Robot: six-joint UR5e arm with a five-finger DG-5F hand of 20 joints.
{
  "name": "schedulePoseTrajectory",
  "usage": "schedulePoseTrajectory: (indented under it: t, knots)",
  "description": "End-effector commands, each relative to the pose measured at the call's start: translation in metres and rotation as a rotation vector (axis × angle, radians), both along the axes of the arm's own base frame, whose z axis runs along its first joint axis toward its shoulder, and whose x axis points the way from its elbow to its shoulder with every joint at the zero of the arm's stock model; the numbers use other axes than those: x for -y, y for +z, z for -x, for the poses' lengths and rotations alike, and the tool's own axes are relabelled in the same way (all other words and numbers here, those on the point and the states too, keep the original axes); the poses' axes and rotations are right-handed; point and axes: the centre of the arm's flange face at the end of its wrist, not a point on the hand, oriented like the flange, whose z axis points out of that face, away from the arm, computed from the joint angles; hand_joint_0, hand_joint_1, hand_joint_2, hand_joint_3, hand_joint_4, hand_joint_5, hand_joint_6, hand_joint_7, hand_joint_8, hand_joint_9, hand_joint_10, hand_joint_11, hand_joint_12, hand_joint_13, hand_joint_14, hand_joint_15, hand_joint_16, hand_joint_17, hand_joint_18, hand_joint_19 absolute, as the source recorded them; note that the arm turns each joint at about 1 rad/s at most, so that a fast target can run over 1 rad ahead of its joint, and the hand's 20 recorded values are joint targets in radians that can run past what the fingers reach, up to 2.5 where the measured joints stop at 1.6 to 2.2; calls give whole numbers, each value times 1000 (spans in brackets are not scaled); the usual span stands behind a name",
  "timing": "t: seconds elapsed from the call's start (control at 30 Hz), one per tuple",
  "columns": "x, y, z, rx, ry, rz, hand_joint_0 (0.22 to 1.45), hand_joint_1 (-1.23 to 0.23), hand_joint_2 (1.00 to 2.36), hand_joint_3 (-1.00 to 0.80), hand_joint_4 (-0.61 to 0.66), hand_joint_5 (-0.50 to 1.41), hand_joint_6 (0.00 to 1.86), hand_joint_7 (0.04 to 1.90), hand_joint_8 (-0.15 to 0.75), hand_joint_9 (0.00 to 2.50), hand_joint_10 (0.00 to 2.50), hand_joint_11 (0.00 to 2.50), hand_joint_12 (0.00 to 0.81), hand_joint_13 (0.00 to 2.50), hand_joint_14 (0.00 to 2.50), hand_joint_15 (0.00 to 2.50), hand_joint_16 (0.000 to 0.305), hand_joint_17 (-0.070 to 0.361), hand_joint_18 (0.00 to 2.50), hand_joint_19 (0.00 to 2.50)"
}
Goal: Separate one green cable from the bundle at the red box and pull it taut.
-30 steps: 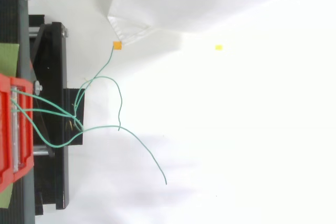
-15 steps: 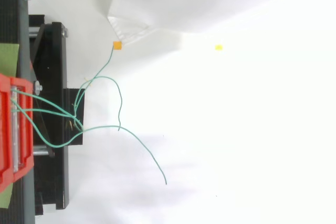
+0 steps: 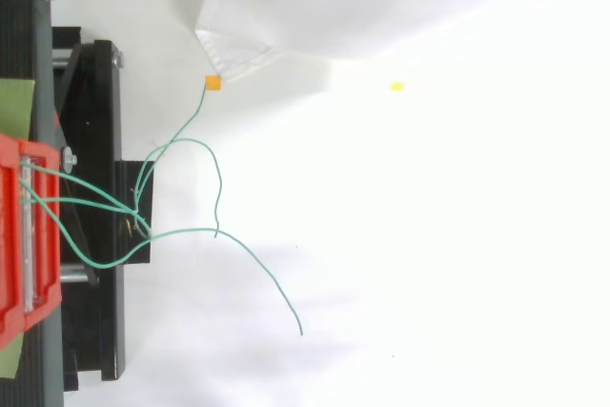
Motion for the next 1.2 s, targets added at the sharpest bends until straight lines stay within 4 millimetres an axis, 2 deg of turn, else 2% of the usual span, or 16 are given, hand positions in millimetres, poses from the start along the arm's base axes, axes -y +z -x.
schedulePoseTrajectory:
  t: [0.0, 0.2, 0.33, 1.17]
  knots:
    - [0, 0, 0, 1, 0, 0, 471, -738, 1000, -500, 222, -143, 502, 718, 369, 1166, 22, 729, 499, 1112, 16, 701, 34, 77, 466, 814]
    - [0, -1, 0, -1, 0, 0, 468, -736, 1000, -500, 226, -137, 503, 819, 357, 1145, 22, 736, 521, 1148, 16, 704, 36, 80, 514, 810]
    - [0, 0, -1, 1, 0, 0, 469, -730, 1000, -500, 217, -140, 503, 784, 371, 1150, 21, 738, 513, 1086, 16, 705, 34, 77, 441, 807]
    - [0, 1, 0, 1, 0, 0, 469, -722, 1000, -500, 222, -143, 502, 788, 368, 1132, 22, 732, 526, 1087, 16, 692, 35, 78, 439, 801]
